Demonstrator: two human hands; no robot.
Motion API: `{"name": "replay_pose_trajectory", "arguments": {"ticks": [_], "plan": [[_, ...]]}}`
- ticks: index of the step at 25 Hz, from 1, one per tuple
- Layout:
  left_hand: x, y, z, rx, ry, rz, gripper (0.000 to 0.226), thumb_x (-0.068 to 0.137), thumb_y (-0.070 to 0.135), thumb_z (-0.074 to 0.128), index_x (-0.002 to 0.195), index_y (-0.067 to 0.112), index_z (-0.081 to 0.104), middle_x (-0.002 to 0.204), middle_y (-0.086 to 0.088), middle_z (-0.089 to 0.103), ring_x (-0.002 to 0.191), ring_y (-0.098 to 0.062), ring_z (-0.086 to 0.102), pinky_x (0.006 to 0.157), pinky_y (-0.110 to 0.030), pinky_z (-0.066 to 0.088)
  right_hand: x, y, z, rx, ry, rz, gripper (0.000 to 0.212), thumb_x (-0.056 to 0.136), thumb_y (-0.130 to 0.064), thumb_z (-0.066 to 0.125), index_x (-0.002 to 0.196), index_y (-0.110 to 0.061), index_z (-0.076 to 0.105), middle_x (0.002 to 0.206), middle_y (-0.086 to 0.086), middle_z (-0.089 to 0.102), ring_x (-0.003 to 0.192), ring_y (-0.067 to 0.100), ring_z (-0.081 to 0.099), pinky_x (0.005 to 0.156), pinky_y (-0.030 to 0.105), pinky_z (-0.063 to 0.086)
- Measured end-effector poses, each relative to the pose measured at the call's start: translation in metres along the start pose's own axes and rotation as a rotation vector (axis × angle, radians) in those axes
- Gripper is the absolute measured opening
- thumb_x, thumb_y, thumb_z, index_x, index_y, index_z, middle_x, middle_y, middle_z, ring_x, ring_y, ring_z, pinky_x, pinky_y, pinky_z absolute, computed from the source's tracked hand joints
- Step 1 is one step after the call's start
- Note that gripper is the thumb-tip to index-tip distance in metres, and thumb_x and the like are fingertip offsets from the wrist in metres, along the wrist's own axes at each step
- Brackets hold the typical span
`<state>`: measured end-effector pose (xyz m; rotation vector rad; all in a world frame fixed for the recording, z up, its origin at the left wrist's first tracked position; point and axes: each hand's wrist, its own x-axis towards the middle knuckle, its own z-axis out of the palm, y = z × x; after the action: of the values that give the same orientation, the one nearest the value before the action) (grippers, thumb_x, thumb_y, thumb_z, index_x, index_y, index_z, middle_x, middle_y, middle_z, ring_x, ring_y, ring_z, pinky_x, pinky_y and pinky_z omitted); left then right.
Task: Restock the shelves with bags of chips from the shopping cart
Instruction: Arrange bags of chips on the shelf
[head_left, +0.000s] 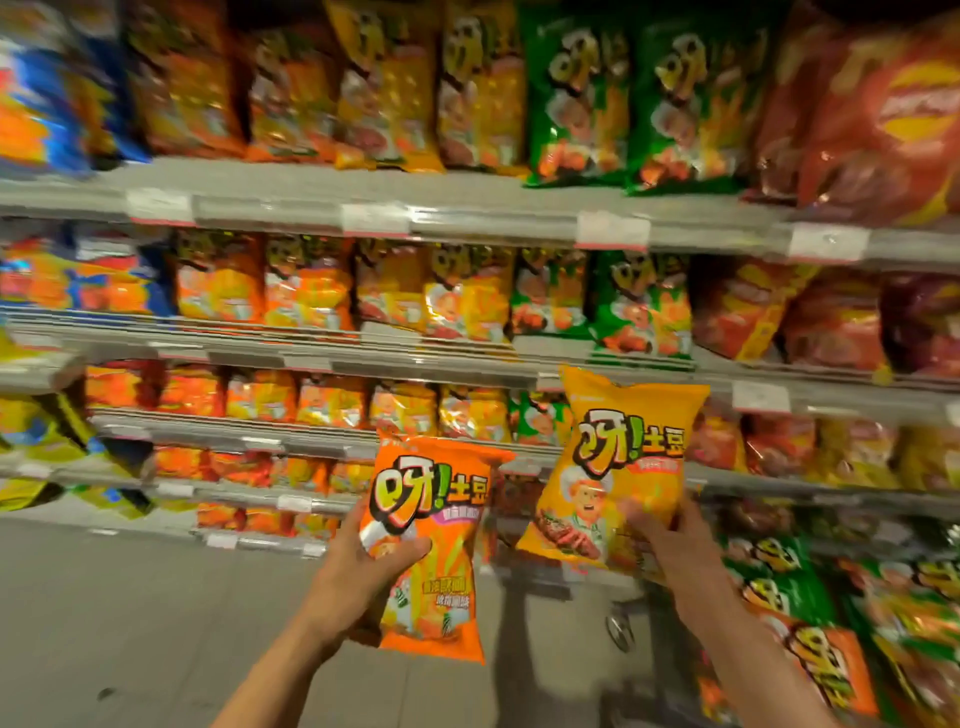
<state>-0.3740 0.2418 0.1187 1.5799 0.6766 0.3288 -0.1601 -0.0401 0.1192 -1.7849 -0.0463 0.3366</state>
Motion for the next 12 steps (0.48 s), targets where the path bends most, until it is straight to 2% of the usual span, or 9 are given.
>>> {"name": "replay_pose_trajectory", "arguments": {"ticks": [1,2,3,5,6,8,10,12], "plan": [[-0.003,0.000,-0.015,-0.010,0.024,-0.006,0.058,0.071,0.038,0.089,0.121,0.047,0.060,0.102,0.020,0.077,0.090,-0.006,0.075,0.069,-0.027,0.061,0.002,-0.011,0.017,0.010,-0.044,-0.017,0.030,0.079,-0.040,0.082,0.102,-0.031,0.067,0.098,-0.006,0.076,0.088,0.020,0.072,0.084,0.048,0.059],[-0.005,0.001,-0.030,-0.030,0.048,-0.005,0.062,0.069,0.041,0.090,0.123,0.045,0.059,0.103,0.017,0.077,0.091,-0.008,0.076,0.069,-0.027,0.061,0.003,-0.023,0.033,0.025,-0.087,-0.042,0.027,0.083,-0.032,0.081,0.106,-0.026,0.068,0.102,0.001,0.076,0.089,0.020,0.074,0.081,0.045,0.061],[-0.005,0.002,-0.040,-0.054,0.066,0.004,0.064,0.067,0.043,0.090,0.123,0.045,0.059,0.104,0.016,0.077,0.091,-0.008,0.076,0.067,-0.023,0.060,0.005,-0.033,0.047,0.036,-0.127,-0.068,0.027,0.085,-0.027,0.079,0.109,-0.023,0.067,0.105,0.004,0.076,0.087,0.015,0.075,0.075,0.036,0.062],[-0.002,0.004,-0.053,-0.063,0.095,0.029,0.063,0.064,0.047,0.089,0.120,0.047,0.060,0.105,0.016,0.077,0.091,-0.007,0.076,0.063,-0.019,0.059,0.010,-0.055,0.070,0.044,-0.196,-0.096,0.027,0.089,-0.023,0.075,0.113,-0.020,0.064,0.105,0.000,0.075,0.076,-0.005,0.072,0.059,0.012,0.055],[0.002,0.007,-0.056,-0.065,0.101,0.034,0.062,0.065,0.047,0.089,0.119,0.047,0.060,0.105,0.015,0.077,0.091,-0.008,0.076,0.062,-0.019,0.059,0.013,-0.065,0.081,0.046,-0.231,-0.104,0.028,0.089,-0.024,0.074,0.115,-0.020,0.063,0.104,-0.004,0.073,0.074,-0.009,0.070,0.056,0.009,0.052],[0.014,0.013,-0.059,-0.087,0.110,0.042,0.061,0.065,0.045,0.090,0.119,0.045,0.061,0.105,0.011,0.078,0.090,-0.011,0.076,0.061,-0.020,0.060,0.023,-0.084,0.102,0.020,-0.302,-0.120,0.031,0.089,-0.031,0.075,0.116,-0.021,0.065,0.106,-0.005,0.074,0.085,-0.002,0.072,0.067,0.017,0.057],[0.028,0.018,-0.062,-0.088,0.148,0.050,0.061,0.063,0.048,0.088,0.118,0.046,0.061,0.104,0.013,0.078,0.089,-0.007,0.076,0.059,-0.017,0.058,0.035,-0.100,0.121,0.014,-0.363,-0.119,0.032,0.087,-0.035,0.076,0.116,-0.024,0.066,0.110,-0.003,0.075,0.098,0.010,0.072,0.084,0.034,0.059],[0.045,0.022,-0.069,-0.053,0.202,0.064,0.063,0.060,0.058,0.087,0.117,0.049,0.061,0.104,0.018,0.077,0.091,-0.003,0.074,0.066,-0.020,0.058,0.049,-0.108,0.140,0.035,-0.398,-0.118,0.033,0.085,-0.036,0.078,0.114,-0.026,0.066,0.110,-0.005,0.075,0.100,0.011,0.071,0.085,0.035,0.058]]}}
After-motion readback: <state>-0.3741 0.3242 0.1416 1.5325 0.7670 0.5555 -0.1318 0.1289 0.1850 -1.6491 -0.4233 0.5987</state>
